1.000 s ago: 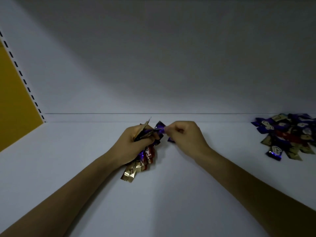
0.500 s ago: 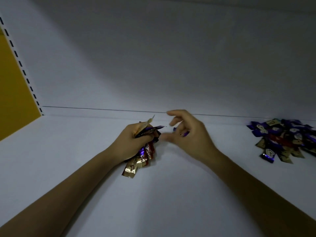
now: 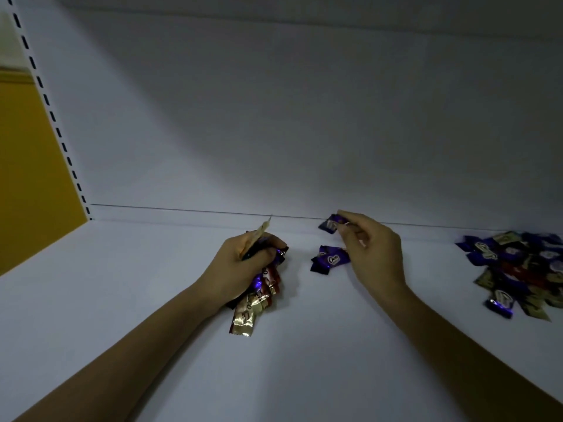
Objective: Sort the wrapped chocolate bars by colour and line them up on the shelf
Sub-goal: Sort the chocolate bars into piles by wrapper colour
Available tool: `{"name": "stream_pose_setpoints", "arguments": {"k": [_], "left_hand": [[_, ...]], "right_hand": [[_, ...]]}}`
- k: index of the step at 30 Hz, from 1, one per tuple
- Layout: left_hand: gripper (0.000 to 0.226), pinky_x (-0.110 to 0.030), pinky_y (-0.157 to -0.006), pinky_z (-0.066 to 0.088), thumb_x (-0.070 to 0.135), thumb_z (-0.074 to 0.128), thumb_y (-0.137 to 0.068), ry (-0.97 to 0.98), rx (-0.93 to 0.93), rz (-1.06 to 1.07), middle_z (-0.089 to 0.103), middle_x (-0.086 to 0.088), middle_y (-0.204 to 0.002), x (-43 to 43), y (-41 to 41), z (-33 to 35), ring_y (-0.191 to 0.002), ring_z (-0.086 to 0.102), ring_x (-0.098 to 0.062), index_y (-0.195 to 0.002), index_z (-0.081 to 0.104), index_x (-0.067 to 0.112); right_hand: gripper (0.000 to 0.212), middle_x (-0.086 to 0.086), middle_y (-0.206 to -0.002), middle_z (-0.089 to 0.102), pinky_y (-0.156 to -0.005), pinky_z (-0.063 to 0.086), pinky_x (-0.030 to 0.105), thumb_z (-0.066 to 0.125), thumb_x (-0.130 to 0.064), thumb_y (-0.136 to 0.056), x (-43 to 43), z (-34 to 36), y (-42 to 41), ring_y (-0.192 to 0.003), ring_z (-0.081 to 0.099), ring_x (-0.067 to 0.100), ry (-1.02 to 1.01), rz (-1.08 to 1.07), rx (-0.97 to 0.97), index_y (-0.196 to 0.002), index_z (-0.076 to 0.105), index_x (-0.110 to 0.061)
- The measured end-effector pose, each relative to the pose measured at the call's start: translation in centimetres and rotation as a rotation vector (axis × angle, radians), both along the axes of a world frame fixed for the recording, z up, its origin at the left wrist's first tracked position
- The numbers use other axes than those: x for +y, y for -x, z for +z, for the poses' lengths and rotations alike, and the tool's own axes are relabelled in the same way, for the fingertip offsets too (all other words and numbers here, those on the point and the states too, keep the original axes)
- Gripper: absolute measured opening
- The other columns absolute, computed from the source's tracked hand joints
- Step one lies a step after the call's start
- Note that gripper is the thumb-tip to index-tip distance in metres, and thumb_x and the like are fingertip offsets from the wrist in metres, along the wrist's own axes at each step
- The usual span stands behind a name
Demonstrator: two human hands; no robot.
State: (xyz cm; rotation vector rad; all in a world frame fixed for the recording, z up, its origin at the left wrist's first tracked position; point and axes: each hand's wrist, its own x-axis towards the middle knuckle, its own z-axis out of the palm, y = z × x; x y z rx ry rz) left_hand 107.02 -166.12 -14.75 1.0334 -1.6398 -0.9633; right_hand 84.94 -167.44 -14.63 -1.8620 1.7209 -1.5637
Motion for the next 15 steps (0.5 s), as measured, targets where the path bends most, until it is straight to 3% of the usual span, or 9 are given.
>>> {"name": "stream_pose_setpoints", "arguments": {"k": [2,4,7,9,12,14,15], "left_hand": [[0.024,-0.018,-0.065,0.052,0.003,0.054,-0.093,-0.012,0.049,0.027,0.074,0.003,-0.088,-0.1,0.1,0.0,-0.074,0.068,-0.006,-0.09,0.071,0.019],[0.024,-0.018,-0.062,0.052,0.003,0.054,-0.093,-0.034,0.098,0.057,0.074,0.005,-0.086,-0.3,0.0,-0.1,-0.07,0.067,-0.007,-0.089,0.071,0.02],[0.022,-0.021,-0.061,0.054,0.003,0.054,-0.093,-0.028,0.11,0.083,0.074,0.002,-0.086,-0.3,0.1,-0.2,-0.068,0.068,-0.01,-0.089,0.07,0.018],[0.019,-0.02,-0.065,0.052,0.004,0.057,-0.091,0.083,-0.044,0.111,0.072,0.0,-0.083,-0.2,0.2,-0.4,-0.071,0.067,-0.009,-0.088,0.07,0.017],[0.014,-0.022,-0.058,0.046,0.008,0.059,-0.088,0.219,-0.245,0.12,0.064,0.001,-0.068,0.0,0.5,-0.5,-0.059,0.059,-0.007,-0.078,0.064,0.018],[0.01,-0.02,-0.055,0.039,0.017,0.056,-0.084,0.318,-0.322,0.138,0.057,0.006,-0.063,0.3,0.6,-0.4,-0.056,0.052,-0.007,-0.075,0.057,0.014],[0.006,-0.02,-0.055,0.037,0.019,0.055,-0.081,0.354,-0.358,0.157,0.054,0.01,-0.064,0.4,0.6,-0.3,-0.058,0.052,-0.006,-0.076,0.056,0.017]], "right_hand": [[0.023,-0.004,-0.099,0.068,-0.076,0.049,0.022,0.062,-0.019,-0.09,-0.2,-0.5,0.5,-0.086,0.062,0.012,-0.013,-0.012,0.124,-0.112,0.07,-0.02],[0.018,-0.003,-0.094,0.067,-0.083,0.047,0.031,0.064,-0.032,-0.088,-0.3,-0.8,0.4,-0.087,0.061,0.015,-0.16,0.008,0.306,-0.1,0.074,-0.023],[0.039,-0.004,-0.098,0.058,-0.093,0.034,0.036,0.051,-0.056,-0.088,-0.3,-0.8,0.0,-0.095,0.053,0.015,-0.251,-0.041,0.475,-0.092,0.074,-0.026],[0.05,-0.005,-0.108,0.057,-0.101,0.034,0.04,0.045,-0.064,-0.085,0.5,0.0,-1.0,-0.102,0.053,0.013,-0.129,-0.017,0.392,-0.099,0.073,-0.025],[0.061,-0.014,-0.099,0.064,-0.094,0.045,0.045,0.045,-0.078,-0.074,2.3,1.4,-3.8,-0.094,0.059,0.005,-0.093,0.282,0.112,-0.1,0.069,-0.028],[0.052,-0.016,-0.093,0.067,-0.089,0.048,0.036,0.053,-0.075,-0.069,3.5,1.6,-5.9,-0.091,0.061,0.002,-0.142,0.408,0.047,-0.094,0.067,-0.032],[0.041,-0.014,-0.091,0.068,-0.085,0.049,0.031,0.061,-0.065,-0.073,3.8,1.7,-6.6,-0.089,0.062,0.002,-0.131,0.427,0.034,-0.093,0.068,-0.03]]}}
